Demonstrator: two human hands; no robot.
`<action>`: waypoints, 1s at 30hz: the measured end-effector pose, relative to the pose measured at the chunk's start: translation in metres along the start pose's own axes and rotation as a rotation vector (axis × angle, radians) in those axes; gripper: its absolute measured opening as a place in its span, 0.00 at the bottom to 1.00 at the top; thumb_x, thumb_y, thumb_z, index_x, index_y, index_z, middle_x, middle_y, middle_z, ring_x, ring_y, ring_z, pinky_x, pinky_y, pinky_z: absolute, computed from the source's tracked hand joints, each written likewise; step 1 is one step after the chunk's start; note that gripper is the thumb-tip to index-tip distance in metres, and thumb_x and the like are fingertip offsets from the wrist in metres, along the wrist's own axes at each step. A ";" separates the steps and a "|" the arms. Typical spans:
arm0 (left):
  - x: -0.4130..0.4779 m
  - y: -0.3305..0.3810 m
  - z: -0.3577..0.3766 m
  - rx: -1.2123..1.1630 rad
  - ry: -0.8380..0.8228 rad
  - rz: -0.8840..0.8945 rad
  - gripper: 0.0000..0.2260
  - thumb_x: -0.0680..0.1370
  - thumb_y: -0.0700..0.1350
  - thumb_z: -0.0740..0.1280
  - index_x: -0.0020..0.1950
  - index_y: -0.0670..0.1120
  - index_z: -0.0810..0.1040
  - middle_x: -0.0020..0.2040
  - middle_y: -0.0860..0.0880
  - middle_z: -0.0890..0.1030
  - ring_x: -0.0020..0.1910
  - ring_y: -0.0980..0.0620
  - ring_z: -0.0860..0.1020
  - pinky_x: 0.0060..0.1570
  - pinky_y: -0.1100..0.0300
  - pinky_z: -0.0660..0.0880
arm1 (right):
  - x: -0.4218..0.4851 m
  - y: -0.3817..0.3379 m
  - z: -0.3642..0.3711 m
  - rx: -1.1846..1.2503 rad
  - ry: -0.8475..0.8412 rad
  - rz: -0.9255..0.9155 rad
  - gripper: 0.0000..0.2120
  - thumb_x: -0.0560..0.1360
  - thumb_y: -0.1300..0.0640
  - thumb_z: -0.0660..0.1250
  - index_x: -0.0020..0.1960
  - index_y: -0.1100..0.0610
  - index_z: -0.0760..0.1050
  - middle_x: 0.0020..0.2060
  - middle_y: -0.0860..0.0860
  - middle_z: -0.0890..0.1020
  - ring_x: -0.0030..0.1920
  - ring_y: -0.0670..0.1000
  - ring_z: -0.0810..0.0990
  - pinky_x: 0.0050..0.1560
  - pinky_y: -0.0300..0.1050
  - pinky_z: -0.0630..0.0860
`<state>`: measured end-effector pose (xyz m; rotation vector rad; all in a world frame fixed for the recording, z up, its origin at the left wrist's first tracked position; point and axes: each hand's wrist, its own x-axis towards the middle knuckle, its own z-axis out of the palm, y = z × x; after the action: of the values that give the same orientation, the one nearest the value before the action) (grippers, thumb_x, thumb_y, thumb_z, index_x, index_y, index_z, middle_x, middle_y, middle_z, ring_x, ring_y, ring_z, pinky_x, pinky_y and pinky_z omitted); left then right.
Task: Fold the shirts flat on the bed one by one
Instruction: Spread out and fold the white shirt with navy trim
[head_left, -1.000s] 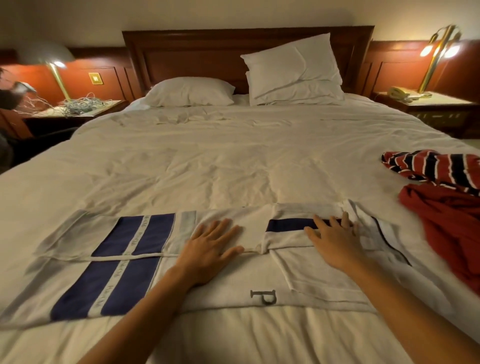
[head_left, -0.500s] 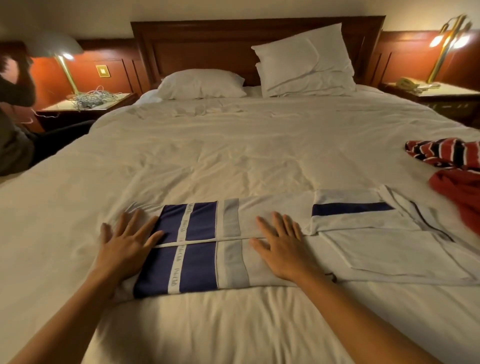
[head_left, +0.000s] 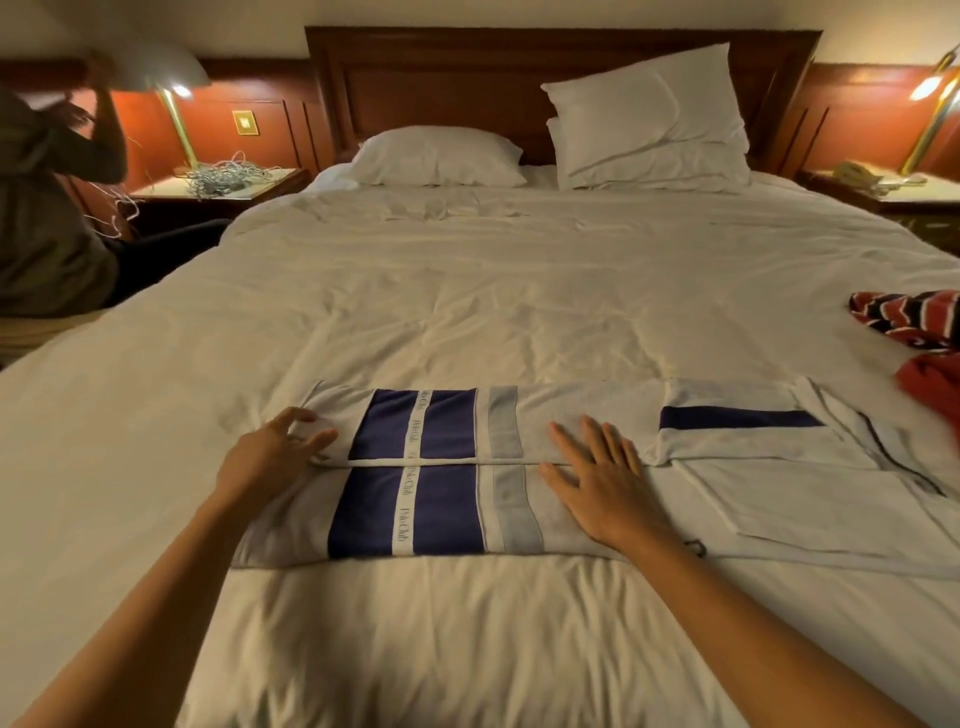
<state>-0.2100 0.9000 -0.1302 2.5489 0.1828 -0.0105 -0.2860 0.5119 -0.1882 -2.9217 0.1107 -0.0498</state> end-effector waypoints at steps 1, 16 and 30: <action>-0.001 0.001 -0.003 -0.080 -0.011 -0.007 0.16 0.75 0.63 0.70 0.59 0.58 0.77 0.55 0.46 0.83 0.55 0.42 0.78 0.52 0.53 0.72 | 0.000 0.000 0.000 0.002 0.004 0.001 0.32 0.78 0.31 0.43 0.79 0.36 0.41 0.81 0.49 0.42 0.80 0.53 0.40 0.79 0.54 0.39; -0.036 0.185 0.006 -0.462 -0.241 0.260 0.18 0.78 0.39 0.71 0.68 0.43 0.77 0.47 0.44 0.81 0.38 0.53 0.79 0.37 0.63 0.74 | -0.011 0.007 -0.026 1.237 0.326 0.196 0.17 0.85 0.51 0.56 0.70 0.52 0.74 0.65 0.52 0.79 0.66 0.49 0.77 0.65 0.41 0.72; -0.074 0.194 0.151 0.349 -0.129 0.490 0.25 0.83 0.63 0.53 0.79 0.58 0.61 0.81 0.50 0.57 0.80 0.44 0.52 0.78 0.45 0.48 | -0.042 0.041 -0.070 0.983 0.064 0.267 0.46 0.71 0.52 0.77 0.80 0.49 0.54 0.77 0.50 0.64 0.75 0.51 0.65 0.66 0.40 0.64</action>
<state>-0.2525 0.6473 -0.1458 2.8572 -0.5382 -0.0189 -0.3333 0.4602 -0.1302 -1.9077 0.3649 -0.1157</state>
